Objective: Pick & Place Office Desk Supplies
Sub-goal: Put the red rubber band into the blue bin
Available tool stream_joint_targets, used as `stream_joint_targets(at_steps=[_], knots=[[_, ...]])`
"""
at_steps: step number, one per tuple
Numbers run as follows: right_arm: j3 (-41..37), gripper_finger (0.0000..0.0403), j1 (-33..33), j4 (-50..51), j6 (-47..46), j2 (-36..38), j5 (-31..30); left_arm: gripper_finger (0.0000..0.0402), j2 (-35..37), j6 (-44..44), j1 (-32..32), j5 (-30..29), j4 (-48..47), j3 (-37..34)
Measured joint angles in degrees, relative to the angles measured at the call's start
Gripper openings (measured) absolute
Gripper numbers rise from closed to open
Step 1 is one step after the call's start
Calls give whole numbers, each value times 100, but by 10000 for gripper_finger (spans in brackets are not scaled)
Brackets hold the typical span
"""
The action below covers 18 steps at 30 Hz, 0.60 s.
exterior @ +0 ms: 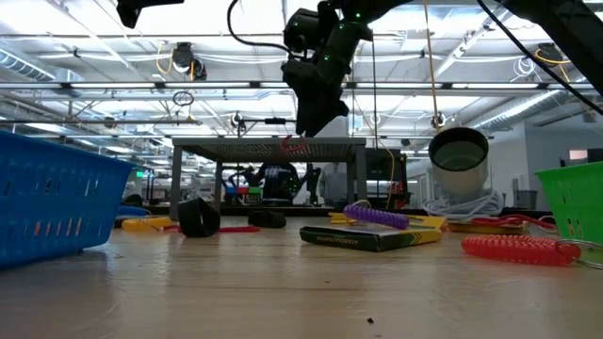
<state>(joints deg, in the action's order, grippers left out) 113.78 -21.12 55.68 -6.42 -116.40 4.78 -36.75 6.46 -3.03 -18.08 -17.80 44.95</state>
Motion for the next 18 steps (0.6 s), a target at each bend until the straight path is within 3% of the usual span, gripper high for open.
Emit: stream_joint_targets(at_steps=[18], knots=[[-402,155,14,-495,-1,22,-13,42,0,70,-1,19,-45,0]])
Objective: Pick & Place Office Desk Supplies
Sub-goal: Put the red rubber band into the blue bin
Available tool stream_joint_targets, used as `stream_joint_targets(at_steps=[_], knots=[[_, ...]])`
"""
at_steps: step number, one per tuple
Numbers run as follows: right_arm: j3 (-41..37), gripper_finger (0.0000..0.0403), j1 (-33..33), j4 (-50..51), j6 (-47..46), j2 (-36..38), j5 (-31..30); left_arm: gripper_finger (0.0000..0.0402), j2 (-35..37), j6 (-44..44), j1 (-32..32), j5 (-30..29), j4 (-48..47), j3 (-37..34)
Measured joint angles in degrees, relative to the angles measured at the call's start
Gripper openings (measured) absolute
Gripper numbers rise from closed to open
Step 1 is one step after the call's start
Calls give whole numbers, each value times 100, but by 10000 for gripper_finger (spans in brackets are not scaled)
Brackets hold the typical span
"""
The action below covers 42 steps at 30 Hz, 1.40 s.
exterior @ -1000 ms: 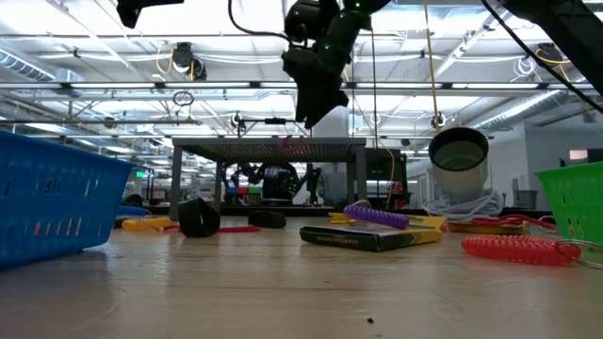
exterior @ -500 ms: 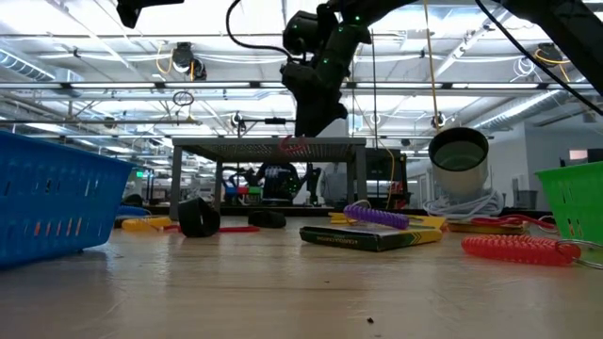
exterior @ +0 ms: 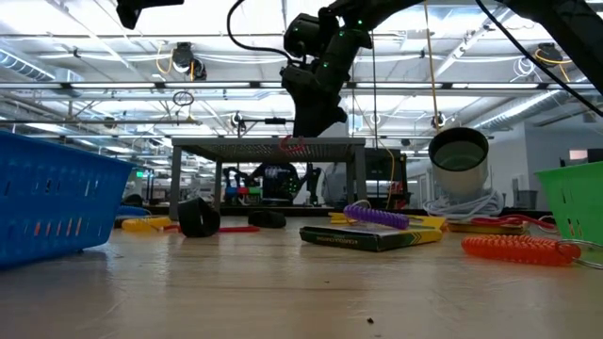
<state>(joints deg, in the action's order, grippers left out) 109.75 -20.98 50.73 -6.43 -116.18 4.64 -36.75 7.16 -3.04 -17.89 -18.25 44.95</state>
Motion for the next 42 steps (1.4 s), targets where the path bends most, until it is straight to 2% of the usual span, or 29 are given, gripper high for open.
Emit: stream_joint_targets(at_steps=[7,17,32,42], knots=[[-2,121,6,-5,27,-2,-18,42,0,42,-1,-2,7,0],[-13,7,6,-149,328,-11,15,42,0,50,-1,-22,49,0],[-22,1,38,-314,559,41,39,42,7,9,-1,-24,49,0],[-27,0,121,-259,606,405,15,42,9,11,0,-28,55,0]])
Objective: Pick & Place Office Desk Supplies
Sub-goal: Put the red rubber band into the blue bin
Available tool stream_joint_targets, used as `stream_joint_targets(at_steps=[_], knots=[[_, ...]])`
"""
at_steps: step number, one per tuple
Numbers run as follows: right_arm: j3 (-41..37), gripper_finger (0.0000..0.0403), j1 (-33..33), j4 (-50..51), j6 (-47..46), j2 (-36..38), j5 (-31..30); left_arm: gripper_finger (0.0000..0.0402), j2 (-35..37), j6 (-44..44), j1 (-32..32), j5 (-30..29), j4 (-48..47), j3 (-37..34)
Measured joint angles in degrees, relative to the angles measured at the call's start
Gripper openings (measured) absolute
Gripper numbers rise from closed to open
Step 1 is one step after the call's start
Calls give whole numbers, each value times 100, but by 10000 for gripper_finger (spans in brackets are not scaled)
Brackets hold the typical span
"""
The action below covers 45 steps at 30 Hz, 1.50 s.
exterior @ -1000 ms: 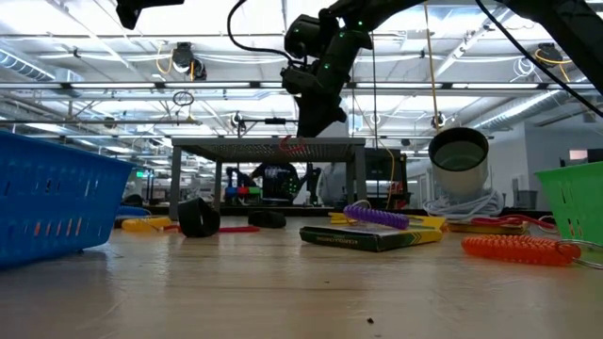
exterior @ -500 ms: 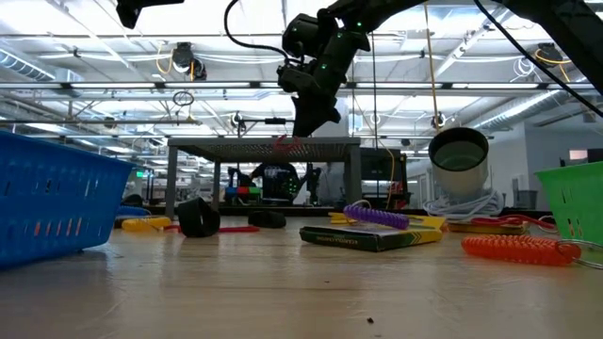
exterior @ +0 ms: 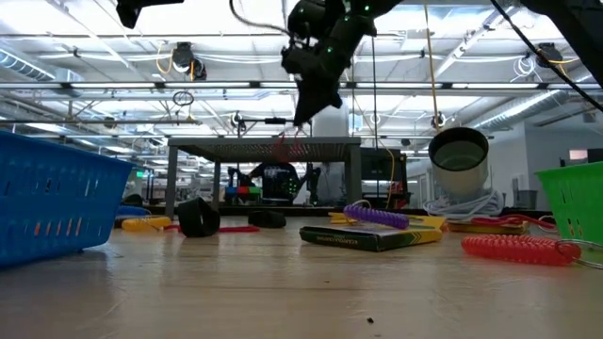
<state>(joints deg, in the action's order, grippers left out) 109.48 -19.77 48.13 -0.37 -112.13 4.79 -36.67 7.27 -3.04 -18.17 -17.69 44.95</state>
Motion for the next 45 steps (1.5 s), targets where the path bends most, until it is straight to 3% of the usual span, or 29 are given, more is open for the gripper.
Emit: stream_joint_targets(at_steps=[14,22,31,35,45], knots=[[12,0,604,-107,168,756,237,42,0,45,1,0,120,0],[21,0,1247,-1013,-48,907,893,42,210,88,-4,10,132,0],[16,0,1923,-1934,-93,891,903,42,456,97,-14,597,130,1],[-202,0,2178,-2900,-129,796,903,42,450,96,-14,867,129,2],[-1276,0,2438,-5475,-783,683,1192,42,450,-144,-14,874,400,2]])
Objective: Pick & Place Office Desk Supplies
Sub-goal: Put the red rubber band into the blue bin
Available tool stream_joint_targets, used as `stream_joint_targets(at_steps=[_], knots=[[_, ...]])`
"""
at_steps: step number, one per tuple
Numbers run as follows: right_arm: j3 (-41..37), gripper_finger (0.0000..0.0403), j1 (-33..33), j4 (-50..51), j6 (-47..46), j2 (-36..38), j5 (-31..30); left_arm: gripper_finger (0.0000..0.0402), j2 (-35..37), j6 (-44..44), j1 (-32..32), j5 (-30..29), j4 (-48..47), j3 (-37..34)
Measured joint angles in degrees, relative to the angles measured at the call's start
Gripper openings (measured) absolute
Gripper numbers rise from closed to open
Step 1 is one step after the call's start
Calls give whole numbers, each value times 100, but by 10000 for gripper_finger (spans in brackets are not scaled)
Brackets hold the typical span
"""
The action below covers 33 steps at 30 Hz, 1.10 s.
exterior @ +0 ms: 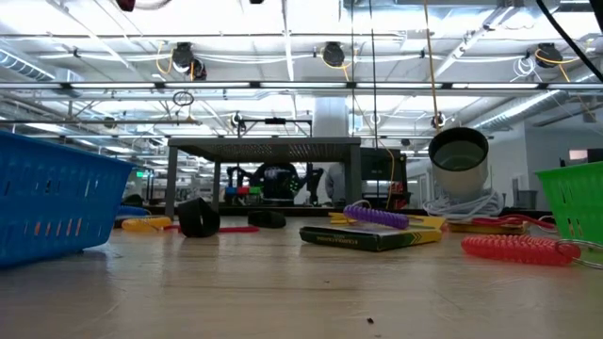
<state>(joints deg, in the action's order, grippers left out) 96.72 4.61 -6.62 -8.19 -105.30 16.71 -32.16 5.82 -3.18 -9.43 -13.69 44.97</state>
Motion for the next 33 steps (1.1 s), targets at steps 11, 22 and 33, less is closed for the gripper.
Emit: stream_joint_targets(at_steps=[11,22,33], knots=[[-495,0,377,-1743,26,-319,-104,42,4,-198,2,-4,438,0],[247,0,490,-2515,-58,-1806,-18,42,4,-212,7,-19,506,0],[1165,0,804,-2128,-162,-2774,454,42,4,-183,9,-248,501,0]])
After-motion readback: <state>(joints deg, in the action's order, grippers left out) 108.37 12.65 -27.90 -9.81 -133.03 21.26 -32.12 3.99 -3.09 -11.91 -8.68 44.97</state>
